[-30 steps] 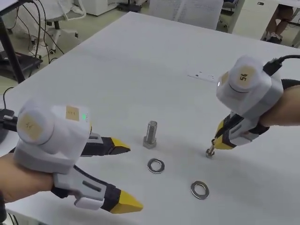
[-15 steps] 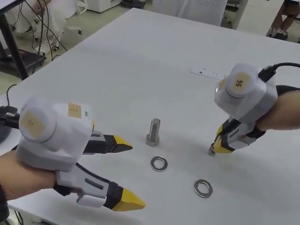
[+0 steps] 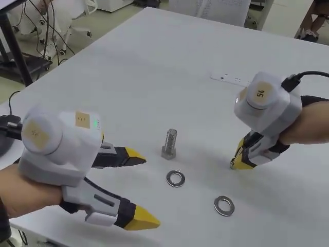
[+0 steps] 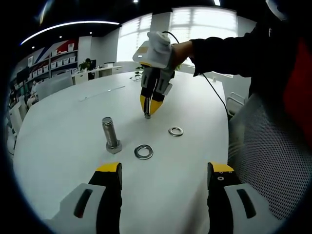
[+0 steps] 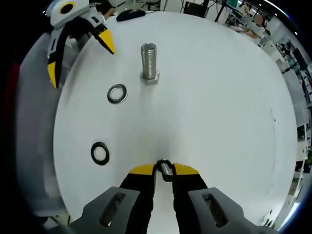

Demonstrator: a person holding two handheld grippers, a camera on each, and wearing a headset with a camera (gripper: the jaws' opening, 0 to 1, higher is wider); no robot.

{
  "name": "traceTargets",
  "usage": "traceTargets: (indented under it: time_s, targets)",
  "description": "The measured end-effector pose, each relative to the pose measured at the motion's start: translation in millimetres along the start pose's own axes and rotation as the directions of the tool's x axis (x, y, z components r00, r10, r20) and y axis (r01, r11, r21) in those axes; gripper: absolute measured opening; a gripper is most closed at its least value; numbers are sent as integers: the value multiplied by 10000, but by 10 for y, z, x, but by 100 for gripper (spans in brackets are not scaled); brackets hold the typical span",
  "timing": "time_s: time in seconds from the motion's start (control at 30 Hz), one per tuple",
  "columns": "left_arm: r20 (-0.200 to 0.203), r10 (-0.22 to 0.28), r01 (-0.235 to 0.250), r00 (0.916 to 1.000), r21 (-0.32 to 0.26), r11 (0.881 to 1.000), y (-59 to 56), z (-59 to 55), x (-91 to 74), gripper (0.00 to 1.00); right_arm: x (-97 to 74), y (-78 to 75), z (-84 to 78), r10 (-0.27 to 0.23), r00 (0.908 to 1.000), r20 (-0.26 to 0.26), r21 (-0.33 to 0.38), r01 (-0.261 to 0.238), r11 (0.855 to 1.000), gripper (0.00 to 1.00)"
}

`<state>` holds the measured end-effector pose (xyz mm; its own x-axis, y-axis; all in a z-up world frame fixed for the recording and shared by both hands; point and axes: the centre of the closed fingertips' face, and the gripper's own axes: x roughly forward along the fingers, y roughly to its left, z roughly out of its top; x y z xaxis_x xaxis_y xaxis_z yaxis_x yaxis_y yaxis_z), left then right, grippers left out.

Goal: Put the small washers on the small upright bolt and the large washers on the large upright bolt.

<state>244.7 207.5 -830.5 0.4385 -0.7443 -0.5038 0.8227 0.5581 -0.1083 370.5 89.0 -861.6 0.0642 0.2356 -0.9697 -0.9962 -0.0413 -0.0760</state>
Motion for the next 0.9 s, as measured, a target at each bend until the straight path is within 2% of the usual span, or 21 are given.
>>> traceTargets:
  time_s: [0.47,0.9]
  targets:
    - [14,-33,33,10000,18,10000,-6,4,3,71,-26,-25,-79,-126,9999,86,305,123,9995,24]
    - [-18,-86,86,10000,62,9999,-18,-3,6,71,-76,61,-217,-175,9998,37,581,172,9982,32]
